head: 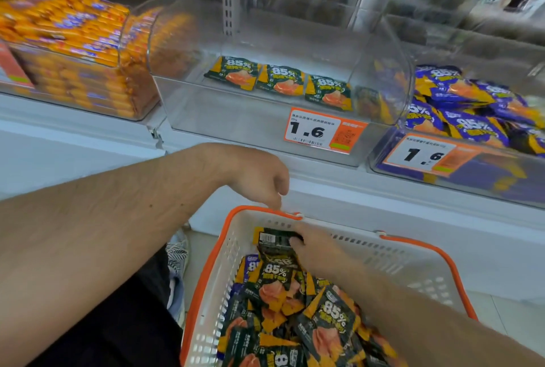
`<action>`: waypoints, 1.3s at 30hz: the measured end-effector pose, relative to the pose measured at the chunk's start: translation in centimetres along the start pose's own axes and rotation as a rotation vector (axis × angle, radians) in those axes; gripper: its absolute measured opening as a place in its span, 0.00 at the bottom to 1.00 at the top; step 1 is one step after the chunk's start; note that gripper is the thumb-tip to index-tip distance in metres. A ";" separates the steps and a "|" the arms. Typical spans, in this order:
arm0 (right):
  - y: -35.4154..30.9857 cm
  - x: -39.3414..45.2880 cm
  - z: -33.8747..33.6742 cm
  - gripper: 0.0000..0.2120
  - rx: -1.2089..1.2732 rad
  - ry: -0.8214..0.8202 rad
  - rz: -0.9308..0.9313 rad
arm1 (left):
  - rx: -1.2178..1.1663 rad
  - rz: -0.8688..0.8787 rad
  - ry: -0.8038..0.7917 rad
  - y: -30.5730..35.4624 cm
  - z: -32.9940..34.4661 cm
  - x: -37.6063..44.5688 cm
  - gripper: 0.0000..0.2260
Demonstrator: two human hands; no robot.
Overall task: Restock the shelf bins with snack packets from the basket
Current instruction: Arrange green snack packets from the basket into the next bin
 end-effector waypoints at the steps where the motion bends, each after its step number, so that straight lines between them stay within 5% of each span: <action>1: -0.6 -0.2 -1.6 0.05 0.002 -0.002 -0.025 | 0.000 -0.001 0.011 -0.1 -0.3 -0.3 0.21; 6: -3.8 -1.8 -9.3 0.06 0.110 0.015 -0.100 | -0.063 -0.019 0.067 -0.5 -2.0 -2.3 0.26; 12: -6.6 -4.0 -15.0 0.06 0.500 -0.027 -0.126 | -0.428 0.124 0.254 -1.2 -3.7 -4.3 0.10; 16: -8.2 -5.3 -16.8 0.04 0.722 -0.073 -0.124 | -0.569 0.243 0.410 -1.2 -5.0 -6.0 0.09; 21: -10.6 -6.0 -20.2 0.04 0.738 -0.064 -0.153 | -0.722 0.486 0.770 -0.7 -7.0 -8.5 0.07; 24: -12.3 -6.8 -25.0 0.05 0.749 0.152 -0.211 | -0.914 0.564 1.171 -1.4 -8.6 -10.2 0.12; 27: -13.3 -7.0 -29.9 0.04 0.797 0.467 -0.295 | -0.954 0.439 1.437 -4.5 -9.6 -10.5 0.15; 30: -13.1 -4.2 -30.3 0.11 0.356 0.693 -0.272 | -0.511 0.204 1.571 -7.4 -9.9 -9.7 0.15; 32: -13.5 -1.7 -28.4 0.14 -0.022 0.643 -0.227 | -0.312 0.087 1.595 -8.7 -9.8 -9.1 0.14; 35: -14.3 2.1 -25.2 0.13 -0.246 0.371 -0.188 | -0.243 -0.109 1.580 -10.0 -9.3 -8.0 0.13; 39: -16.0 5.1 -22.7 0.08 -0.198 0.083 -0.060 | -0.256 -0.208 1.523 -10.2 -8.8 -8.0 0.09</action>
Point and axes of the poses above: each hand's wrist, its own x-axis towards the middle knuckle, its own z-axis out of the palm, y = z × x, the point moved 3 cm from there along x, towards the middle knuckle, and after that the axes turned 10 degrees about -x, right-handed, at the moved point
